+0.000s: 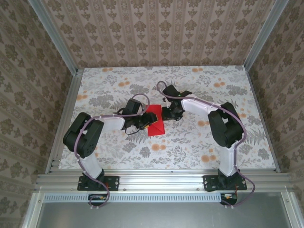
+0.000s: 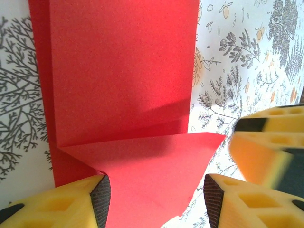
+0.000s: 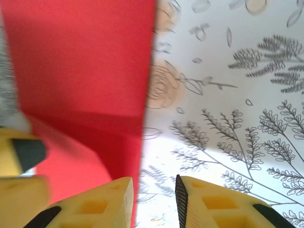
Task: Fold a paper plane with a square sheet of paper (pick it up from the middle)
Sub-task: Fold the triangle a second time at the center of the table.
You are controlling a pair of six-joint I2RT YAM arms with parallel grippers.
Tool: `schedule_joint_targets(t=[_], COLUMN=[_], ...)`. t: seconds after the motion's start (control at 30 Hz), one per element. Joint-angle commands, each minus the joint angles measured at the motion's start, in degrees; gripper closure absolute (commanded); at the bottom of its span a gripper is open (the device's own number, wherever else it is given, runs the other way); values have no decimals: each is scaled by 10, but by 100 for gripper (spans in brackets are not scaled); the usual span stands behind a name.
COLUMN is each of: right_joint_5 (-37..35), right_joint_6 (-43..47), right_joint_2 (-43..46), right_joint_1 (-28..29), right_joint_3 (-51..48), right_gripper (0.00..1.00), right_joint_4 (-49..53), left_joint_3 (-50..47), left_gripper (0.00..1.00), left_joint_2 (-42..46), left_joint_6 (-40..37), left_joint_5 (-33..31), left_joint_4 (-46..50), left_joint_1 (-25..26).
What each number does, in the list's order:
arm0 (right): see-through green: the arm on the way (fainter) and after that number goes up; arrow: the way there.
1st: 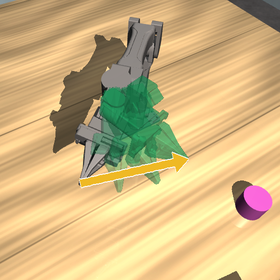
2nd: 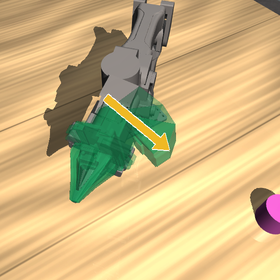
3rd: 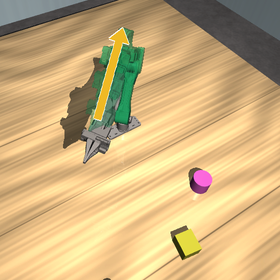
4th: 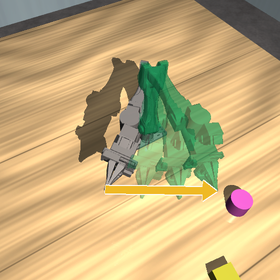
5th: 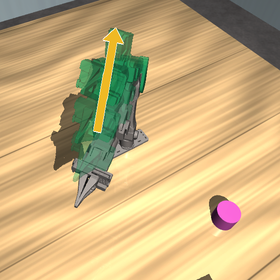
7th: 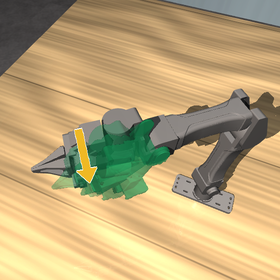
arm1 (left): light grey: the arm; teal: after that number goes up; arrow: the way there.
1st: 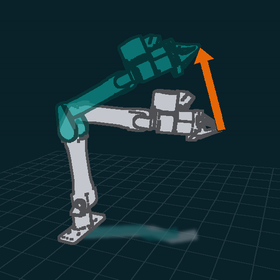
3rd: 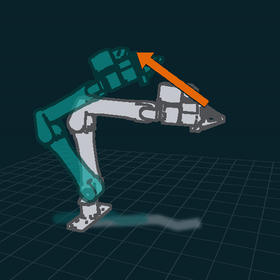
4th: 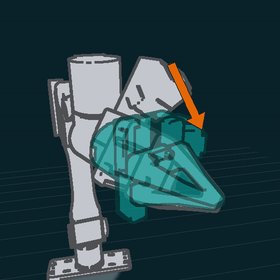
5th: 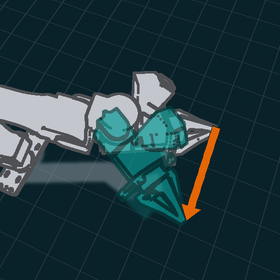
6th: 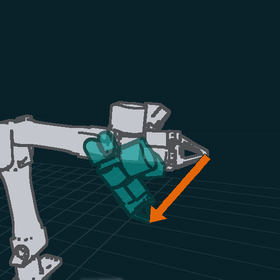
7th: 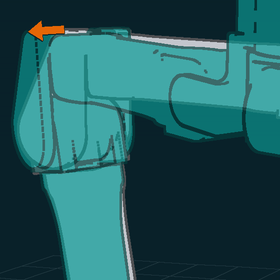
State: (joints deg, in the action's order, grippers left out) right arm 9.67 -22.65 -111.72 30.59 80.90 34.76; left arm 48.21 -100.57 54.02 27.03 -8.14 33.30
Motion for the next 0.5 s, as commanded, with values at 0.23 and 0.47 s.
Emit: schedule_joint_targets(t=[0.23, 0.47], right_joint_5=[92, 83], right_joint_6=[6, 12], right_joint_2=[-9, -39], right_joint_1=[-1, -1], right_joint_3=[0, 15], right_gripper=[65, 68], right_joint_4=[-29, -10], left_joint_3=[6, 10], left_gripper=[44, 44], left_joint_2=[-1, -2], left_joint_6=[3, 1], left_joint_5=[-11, -11], left_joint_4=[11, 15], left_joint_1=[1, 1])
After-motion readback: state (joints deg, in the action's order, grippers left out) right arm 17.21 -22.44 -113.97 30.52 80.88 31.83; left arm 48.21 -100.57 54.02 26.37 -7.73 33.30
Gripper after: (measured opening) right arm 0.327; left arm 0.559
